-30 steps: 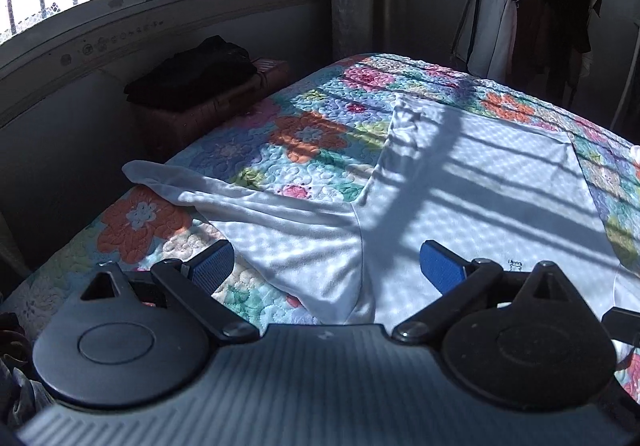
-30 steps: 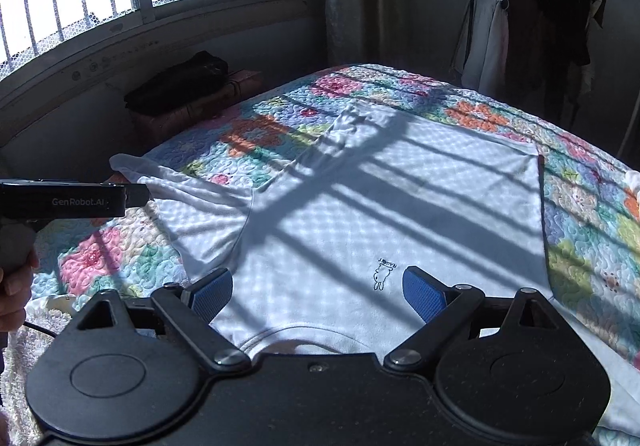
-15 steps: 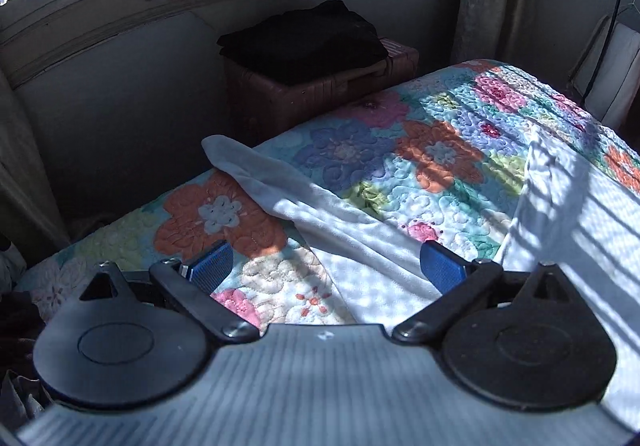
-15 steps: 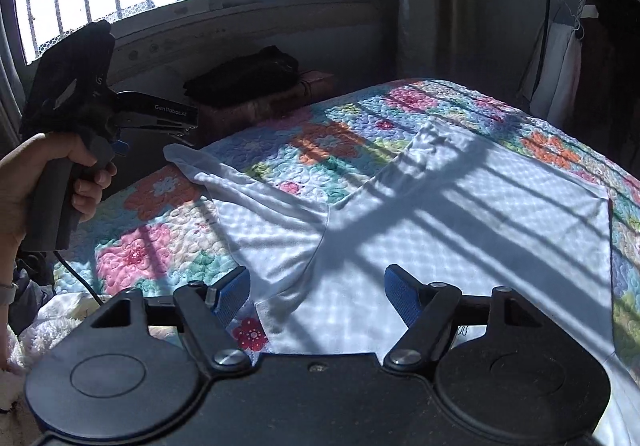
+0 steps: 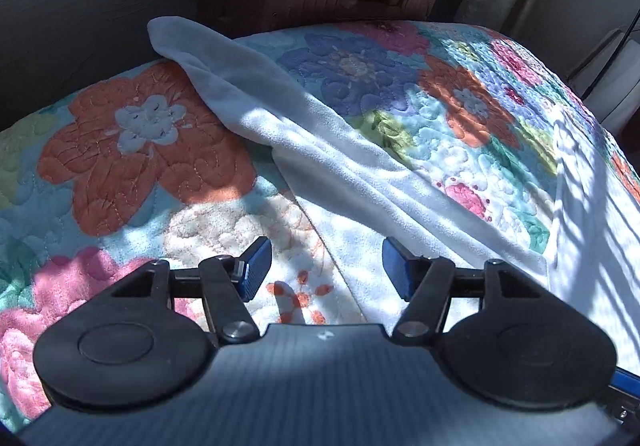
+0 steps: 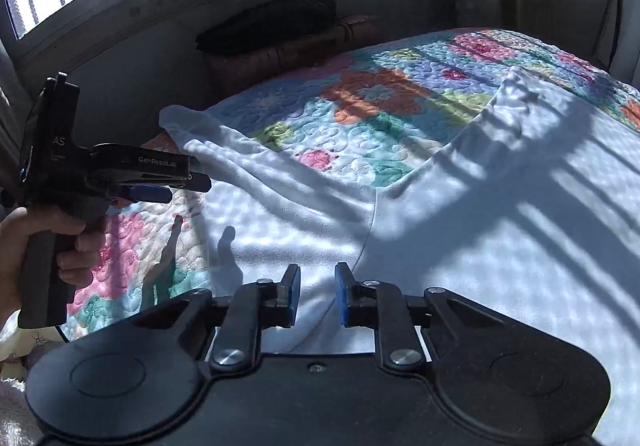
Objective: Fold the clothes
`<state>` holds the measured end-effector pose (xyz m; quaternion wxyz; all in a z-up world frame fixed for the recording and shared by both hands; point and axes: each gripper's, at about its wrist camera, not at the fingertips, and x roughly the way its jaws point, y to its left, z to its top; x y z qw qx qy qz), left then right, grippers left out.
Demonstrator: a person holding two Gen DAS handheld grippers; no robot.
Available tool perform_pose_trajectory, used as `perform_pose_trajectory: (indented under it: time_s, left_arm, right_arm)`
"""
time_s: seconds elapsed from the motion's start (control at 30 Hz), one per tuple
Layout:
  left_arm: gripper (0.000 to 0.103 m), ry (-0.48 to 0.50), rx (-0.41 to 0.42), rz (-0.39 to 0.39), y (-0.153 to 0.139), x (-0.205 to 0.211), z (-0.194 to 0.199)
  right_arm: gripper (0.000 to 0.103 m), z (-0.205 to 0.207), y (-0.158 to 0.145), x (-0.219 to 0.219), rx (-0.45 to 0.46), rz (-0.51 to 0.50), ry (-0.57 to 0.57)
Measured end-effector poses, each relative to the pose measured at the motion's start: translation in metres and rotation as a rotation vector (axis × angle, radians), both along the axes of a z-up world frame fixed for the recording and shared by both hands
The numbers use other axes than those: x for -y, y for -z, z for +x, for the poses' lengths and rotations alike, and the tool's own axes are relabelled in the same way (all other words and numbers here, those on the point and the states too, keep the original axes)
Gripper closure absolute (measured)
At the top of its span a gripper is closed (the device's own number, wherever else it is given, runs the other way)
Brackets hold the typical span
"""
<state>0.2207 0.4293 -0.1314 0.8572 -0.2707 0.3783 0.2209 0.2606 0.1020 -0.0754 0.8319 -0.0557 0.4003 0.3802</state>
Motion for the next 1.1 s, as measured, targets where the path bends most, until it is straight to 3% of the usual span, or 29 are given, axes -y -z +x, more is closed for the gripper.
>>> perform_pose_trajectory:
  time_s: [0.07, 0.17, 0.2, 0.23, 0.3, 0.43, 0.57, 0.67, 0.77, 0.8, 0.93, 1.0, 1.1]
  left_arm:
    - [0.039, -0.044, 0.028, -0.052, 0.010, -0.009, 0.008]
    - [0.026, -0.096, 0.064, -0.110, 0.022, -0.018, 0.021]
    - [0.020, -0.100, 0.056, -0.114, 0.022, -0.018, 0.026]
    - [0.017, -0.104, 0.049, -0.118, 0.023, -0.019, 0.031]
    - [0.017, -0.118, 0.010, -0.079, 0.021, -0.013, 0.043]
    - [0.087, -0.070, -0.028, 0.025, 0.015, 0.005, 0.060]
    - [0.091, -0.029, 0.018, 0.123, 0.000, 0.021, 0.055]
    - [0.091, 0.023, 0.099, 0.187, -0.022, 0.032, 0.046]
    - [0.092, 0.093, 0.188, 0.212, -0.044, 0.054, 0.035]
    - [0.092, 0.117, 0.207, 0.207, -0.050, 0.062, 0.032]
    - [0.092, 0.197, 0.312, 0.046, -0.067, 0.097, 0.020]
    - [0.092, 0.281, 0.351, 0.026, -0.078, 0.129, 0.015]
    - [0.092, 0.445, 0.371, -0.009, -0.085, 0.187, 0.014]
  right_arm:
    - [0.074, 0.018, 0.009, 0.002, -0.065, 0.024, 0.024]
    - [0.063, 0.036, 0.019, 0.001, -0.121, 0.011, 0.038]
    - [0.058, 0.042, 0.023, 0.000, -0.136, 0.000, 0.040]
    - [0.048, 0.046, 0.027, -0.002, -0.149, -0.037, 0.050]
    - [0.044, 0.051, 0.033, -0.004, -0.166, -0.091, 0.068]
    - [0.044, 0.050, 0.034, -0.002, -0.167, -0.109, 0.052]
    - [0.044, 0.049, 0.027, 0.004, -0.104, -0.125, 0.054]
    - [0.039, 0.051, 0.023, 0.017, -0.022, -0.165, 0.118]
    - [0.039, 0.056, 0.024, 0.041, -0.017, -0.159, 0.184]
    - [0.039, 0.058, 0.024, 0.051, -0.032, -0.142, 0.207]
    - [0.039, 0.059, 0.019, 0.099, -0.116, -0.011, 0.344]
    - [0.039, 0.054, 0.016, 0.127, -0.157, 0.064, 0.414]
    - [0.039, 0.045, 0.014, 0.159, -0.147, 0.048, 0.475]
